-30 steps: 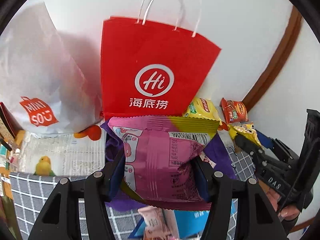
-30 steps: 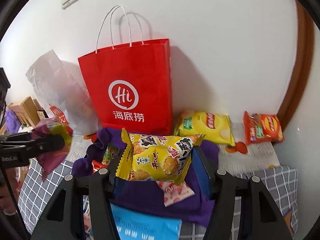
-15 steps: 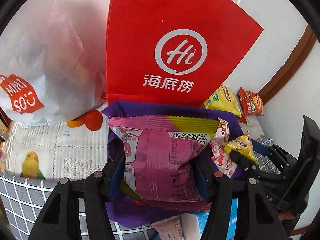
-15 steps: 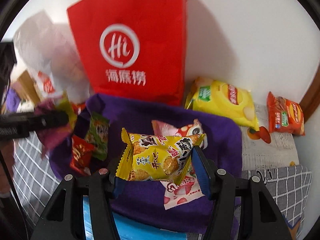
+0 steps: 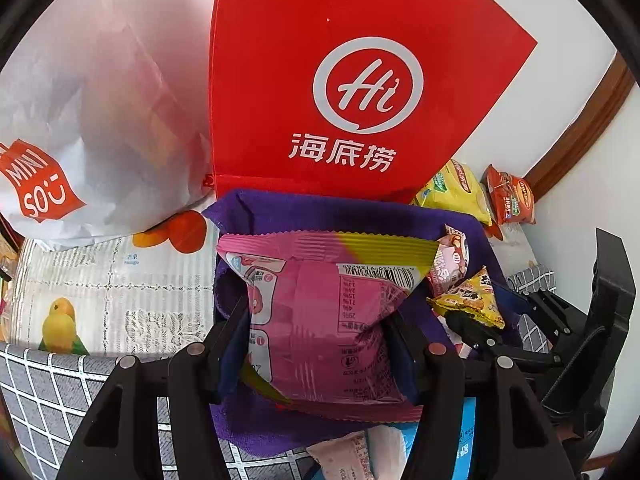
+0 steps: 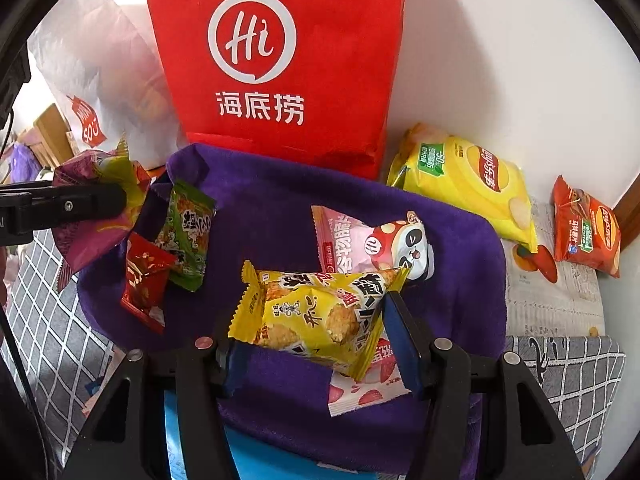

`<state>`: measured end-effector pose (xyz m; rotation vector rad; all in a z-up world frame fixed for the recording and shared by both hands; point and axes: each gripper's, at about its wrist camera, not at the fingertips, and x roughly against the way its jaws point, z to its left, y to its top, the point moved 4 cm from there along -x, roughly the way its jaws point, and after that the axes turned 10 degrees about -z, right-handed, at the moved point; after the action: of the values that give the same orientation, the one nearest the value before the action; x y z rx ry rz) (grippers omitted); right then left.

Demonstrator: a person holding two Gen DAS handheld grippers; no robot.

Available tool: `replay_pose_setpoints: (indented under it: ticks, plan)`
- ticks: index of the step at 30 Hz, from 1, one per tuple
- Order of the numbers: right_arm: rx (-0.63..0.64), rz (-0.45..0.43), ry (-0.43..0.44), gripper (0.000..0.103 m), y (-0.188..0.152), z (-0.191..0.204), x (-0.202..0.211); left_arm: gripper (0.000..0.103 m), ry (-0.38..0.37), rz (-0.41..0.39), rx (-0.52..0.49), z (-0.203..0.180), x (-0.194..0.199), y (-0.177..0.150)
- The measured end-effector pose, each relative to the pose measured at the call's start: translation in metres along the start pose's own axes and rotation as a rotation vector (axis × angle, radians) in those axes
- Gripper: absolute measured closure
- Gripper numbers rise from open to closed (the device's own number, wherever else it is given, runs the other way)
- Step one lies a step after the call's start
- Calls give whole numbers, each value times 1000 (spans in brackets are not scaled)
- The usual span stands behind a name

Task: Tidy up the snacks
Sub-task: 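Open both grippers to drop the yellow and pink packets onto the towel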

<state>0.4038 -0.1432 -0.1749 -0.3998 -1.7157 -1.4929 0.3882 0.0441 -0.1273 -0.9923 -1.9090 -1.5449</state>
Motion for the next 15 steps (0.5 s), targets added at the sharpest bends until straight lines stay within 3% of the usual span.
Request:
replay_pose_setpoints:
  ticks: [2, 7, 15]
  plan:
    - [-4, 3, 0, 41, 0, -1, -1, 44, -3, 3, -1, 0, -1, 0]
    - [-54, 7, 38, 24, 1, -2, 0, 44, -29, 25, 8, -2, -5, -3]
    - [-48, -47, 21, 24, 12, -5, 22, 44, -42, 51, -3, -10, -14, -9]
